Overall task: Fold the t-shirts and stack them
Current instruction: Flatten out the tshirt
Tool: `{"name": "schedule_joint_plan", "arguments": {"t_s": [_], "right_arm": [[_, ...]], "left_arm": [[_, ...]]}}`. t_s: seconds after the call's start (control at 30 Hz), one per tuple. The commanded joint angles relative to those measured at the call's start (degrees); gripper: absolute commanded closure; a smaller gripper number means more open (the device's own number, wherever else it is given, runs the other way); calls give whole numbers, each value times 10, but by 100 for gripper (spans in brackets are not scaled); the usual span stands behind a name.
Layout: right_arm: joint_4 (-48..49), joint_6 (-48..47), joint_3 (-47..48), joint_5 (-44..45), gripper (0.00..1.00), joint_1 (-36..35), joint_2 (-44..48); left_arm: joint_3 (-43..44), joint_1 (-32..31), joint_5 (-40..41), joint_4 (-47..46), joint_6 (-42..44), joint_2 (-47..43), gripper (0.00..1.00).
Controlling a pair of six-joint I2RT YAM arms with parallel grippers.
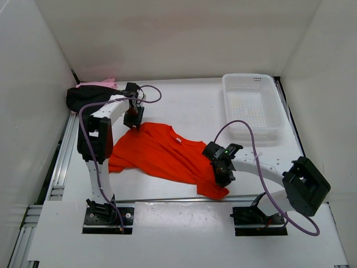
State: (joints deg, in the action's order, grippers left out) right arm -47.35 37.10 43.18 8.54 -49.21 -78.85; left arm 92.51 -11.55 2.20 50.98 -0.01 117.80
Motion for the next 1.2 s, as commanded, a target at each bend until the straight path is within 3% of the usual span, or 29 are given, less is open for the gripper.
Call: {"name": "schedule_joint_plan", "arguments": {"t_s": [0.0,0.2,0.37,0.47,0.6,0.63,0.7,0.73,0.83,0.9,1.03,1.17], "right_arm": [[3,-3,-3,11,100,-2,17],[-2,-3,2,23,100,-2,22],[-2,-3,8,28,100,-2,22],[16,-32,57,16,100,22,-9],[-4,-98,252,-10,100,94,-96],[-13,-109,369,-18,100,115,-116],[-56,-117,498,-43,100,187,-172],[-69,-117,628,-55,100,238,-203],[-70,-66,791,-133,100,317,-215],[1,-43,792,-156,100,332,-192],[79,-43,672,-171,100,326,-105],[84,-49,558,-165,100,312,-60]], "left_arm": [[-21,9,10,16,0,-39,57],[-38,15,-9,16,0,-57,89],[-38,15,-27,10,0,-76,89],[7,22,-10,4,0,-105,89],[156,53,35,4,0,-117,89],[239,64,46,4,0,-117,89],[328,69,81,-1,0,-107,89],[407,76,96,-10,0,-101,89],[472,90,133,-68,0,-133,89],[467,99,133,-101,0,-164,89],[415,107,121,-107,0,-233,89],[204,107,74,-107,0,-316,89]]}}
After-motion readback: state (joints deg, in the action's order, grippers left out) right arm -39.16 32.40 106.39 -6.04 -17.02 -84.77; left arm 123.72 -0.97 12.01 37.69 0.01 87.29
